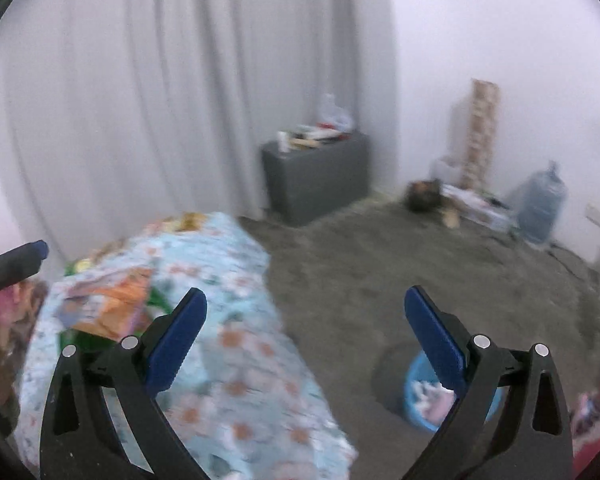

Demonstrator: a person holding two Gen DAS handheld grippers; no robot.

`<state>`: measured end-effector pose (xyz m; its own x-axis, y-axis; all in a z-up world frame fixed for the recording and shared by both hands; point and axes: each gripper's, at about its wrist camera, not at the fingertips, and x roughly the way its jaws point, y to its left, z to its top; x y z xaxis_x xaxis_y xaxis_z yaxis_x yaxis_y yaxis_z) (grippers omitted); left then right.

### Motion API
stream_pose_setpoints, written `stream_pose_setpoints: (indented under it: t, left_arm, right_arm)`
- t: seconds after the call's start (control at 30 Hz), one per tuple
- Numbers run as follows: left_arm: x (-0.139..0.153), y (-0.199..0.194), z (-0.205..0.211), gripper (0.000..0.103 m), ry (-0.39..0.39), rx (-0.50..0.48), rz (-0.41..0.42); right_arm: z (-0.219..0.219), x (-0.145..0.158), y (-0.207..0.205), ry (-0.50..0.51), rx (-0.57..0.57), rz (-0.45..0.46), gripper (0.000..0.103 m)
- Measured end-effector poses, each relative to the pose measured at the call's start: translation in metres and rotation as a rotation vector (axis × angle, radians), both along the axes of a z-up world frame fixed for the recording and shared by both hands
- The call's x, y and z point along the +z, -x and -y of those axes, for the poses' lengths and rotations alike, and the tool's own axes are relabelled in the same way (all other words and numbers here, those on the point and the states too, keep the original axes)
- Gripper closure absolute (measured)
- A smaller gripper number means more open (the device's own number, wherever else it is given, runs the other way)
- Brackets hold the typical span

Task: Collect trash
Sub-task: 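Move both tools back to the trash pile on the bed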

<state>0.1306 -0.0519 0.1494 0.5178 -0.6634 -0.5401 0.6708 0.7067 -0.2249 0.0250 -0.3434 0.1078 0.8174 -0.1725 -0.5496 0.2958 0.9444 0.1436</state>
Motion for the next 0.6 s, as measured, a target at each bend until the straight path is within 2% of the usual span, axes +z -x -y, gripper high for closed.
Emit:
stream_pose_setpoints:
  t: [0.13, 0.33, 0.6]
  left_arm:
    - [0.004, -0.018, -0.049, 0.007, 0.004, 0.119, 0.009]
    - [0.004, -0.048, -0.105, 0.007, 0.039, 0.241, -0.028]
    - [-0.024, -0.092, -0.141, 0.007, 0.078, 0.304, -0.145]
  right_arm:
    - [-0.014, 0.004, -0.015, -0.049, 0.089, 0.02, 0.008]
    - [-0.032, 0.003, -0.045, -0.184, 0.185, -0.001, 0.008]
    - [-0.056, -0.006, -0.076, -0.285, 0.288, -0.055, 0.011]
